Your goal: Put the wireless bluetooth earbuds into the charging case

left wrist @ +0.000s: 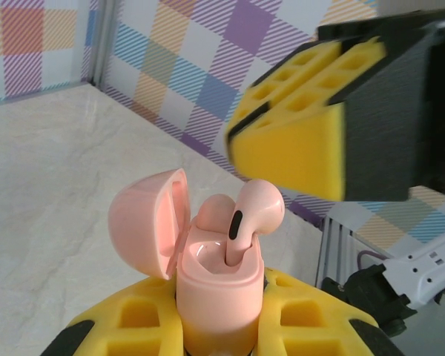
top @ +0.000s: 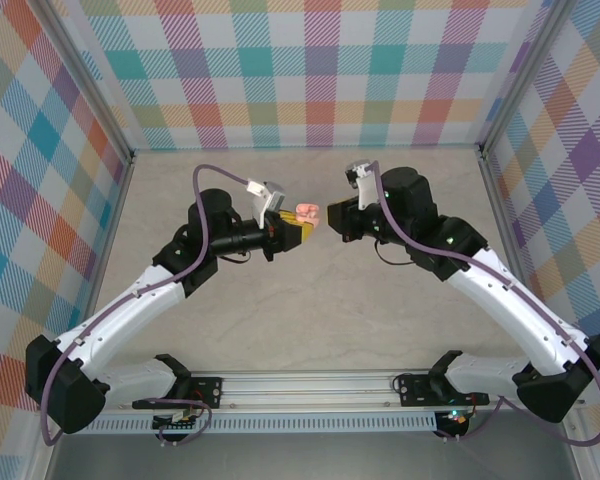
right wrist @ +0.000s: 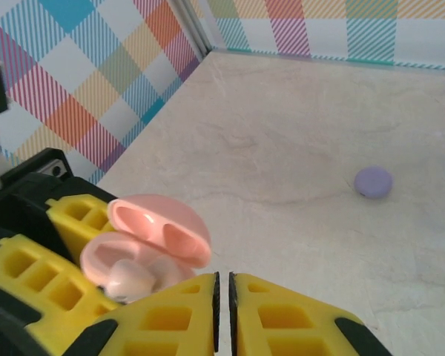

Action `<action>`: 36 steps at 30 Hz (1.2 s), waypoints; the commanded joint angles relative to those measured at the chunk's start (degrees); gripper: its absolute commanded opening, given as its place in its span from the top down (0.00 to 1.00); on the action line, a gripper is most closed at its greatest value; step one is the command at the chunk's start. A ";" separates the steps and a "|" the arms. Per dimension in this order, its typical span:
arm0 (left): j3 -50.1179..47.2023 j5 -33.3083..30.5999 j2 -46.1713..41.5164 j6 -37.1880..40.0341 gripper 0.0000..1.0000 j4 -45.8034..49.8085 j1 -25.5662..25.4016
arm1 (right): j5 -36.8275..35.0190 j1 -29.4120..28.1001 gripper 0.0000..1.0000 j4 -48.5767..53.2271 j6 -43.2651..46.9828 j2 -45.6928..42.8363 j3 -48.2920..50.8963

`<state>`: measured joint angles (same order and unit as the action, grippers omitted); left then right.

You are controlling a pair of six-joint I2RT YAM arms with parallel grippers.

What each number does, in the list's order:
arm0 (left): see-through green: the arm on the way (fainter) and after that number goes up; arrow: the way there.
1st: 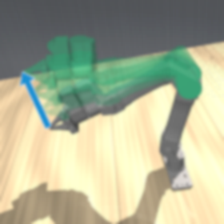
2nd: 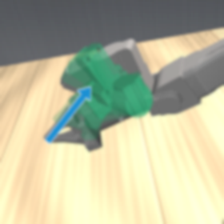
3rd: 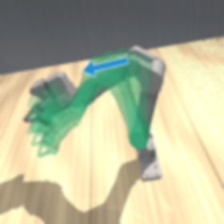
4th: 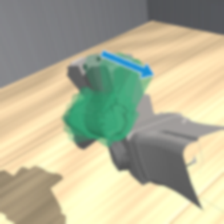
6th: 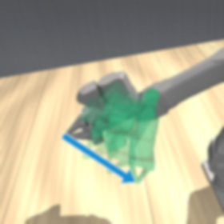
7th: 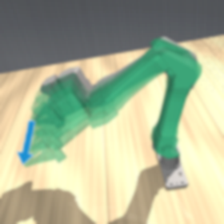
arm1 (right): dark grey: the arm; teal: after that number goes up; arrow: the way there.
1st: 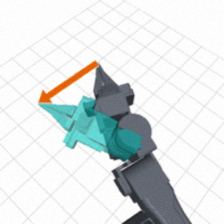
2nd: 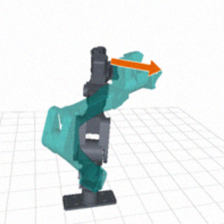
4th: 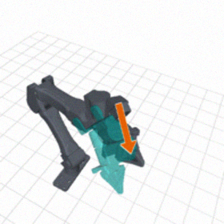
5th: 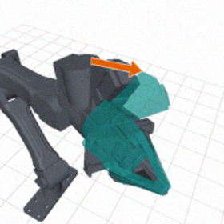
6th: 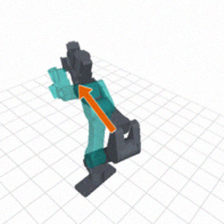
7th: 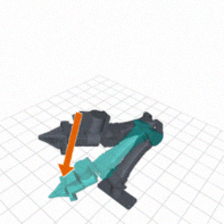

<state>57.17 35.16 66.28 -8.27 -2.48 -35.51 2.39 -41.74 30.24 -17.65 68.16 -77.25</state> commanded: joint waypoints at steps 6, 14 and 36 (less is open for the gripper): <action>1.06 4.21 -1.32 0.89 0.99 -2.62 -0.79 | 5.41 -0.32 0.86 -0.61 1.89 0.04 -1.06; 1.61 3.19 -0.81 1.16 0.99 -1.22 -0.77 | 10.19 -0.28 0.85 -1.91 2.63 -0.02 -0.71; 1.76 -0.62 -0.19 1.94 1.00 1.33 -0.79 | 12.75 -0.36 0.85 -1.69 2.97 0.39 -0.94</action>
<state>57.19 35.09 66.19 -7.62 -1.21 -35.51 13.65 -42.00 29.43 -15.55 68.45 -77.25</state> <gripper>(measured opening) 0.179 0.145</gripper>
